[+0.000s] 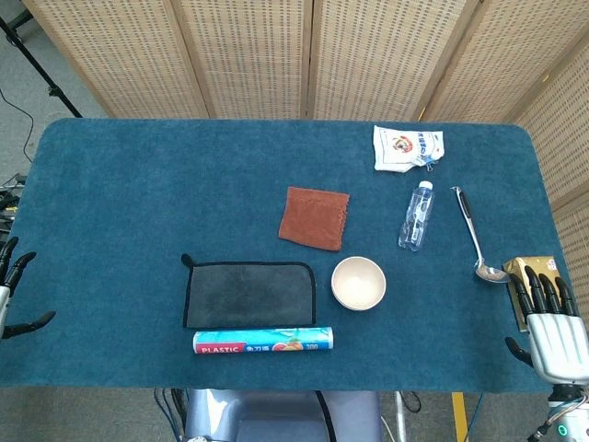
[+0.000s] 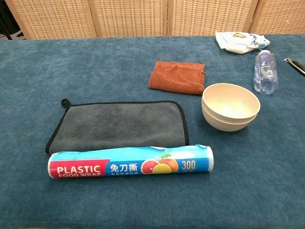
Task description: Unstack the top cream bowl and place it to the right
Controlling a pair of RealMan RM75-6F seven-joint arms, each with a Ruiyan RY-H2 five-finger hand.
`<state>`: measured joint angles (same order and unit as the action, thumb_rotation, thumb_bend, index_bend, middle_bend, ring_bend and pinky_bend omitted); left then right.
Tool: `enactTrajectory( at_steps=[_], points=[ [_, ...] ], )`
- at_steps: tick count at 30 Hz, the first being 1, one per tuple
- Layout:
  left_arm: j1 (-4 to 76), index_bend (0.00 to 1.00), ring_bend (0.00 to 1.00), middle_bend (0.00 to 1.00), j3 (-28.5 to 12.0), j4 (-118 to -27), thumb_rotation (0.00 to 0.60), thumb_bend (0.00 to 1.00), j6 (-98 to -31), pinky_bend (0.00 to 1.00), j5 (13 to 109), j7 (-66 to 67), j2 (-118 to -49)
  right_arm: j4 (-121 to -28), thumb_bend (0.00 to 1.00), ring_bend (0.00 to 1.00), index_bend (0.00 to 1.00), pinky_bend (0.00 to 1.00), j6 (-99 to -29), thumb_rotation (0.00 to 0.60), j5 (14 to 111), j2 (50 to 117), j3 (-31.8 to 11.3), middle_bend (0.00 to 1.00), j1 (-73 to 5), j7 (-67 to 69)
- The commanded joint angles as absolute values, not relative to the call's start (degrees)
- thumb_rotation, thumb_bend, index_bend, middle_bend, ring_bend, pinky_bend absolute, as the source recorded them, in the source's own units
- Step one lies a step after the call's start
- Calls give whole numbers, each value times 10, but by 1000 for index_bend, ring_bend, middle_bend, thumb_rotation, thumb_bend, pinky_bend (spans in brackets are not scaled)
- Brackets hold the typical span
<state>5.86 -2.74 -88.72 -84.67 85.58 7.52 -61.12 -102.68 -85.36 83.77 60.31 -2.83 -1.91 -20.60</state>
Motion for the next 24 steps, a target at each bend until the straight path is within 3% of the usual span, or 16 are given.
enactTrajectory(
  at_steps=[1,24],
  points=[
    [59,168,0,0,-27,-888,431,0,-847,0,856,74,-611,-1027,208,0,11,25,-853,600,838,603,-28,0,-19,-206],
    [62,168,0,0,-23,-896,432,0,-836,0,857,59,-605,-1024,208,0,11,25,-840,600,836,609,-20,0,-23,-213]
  ],
)
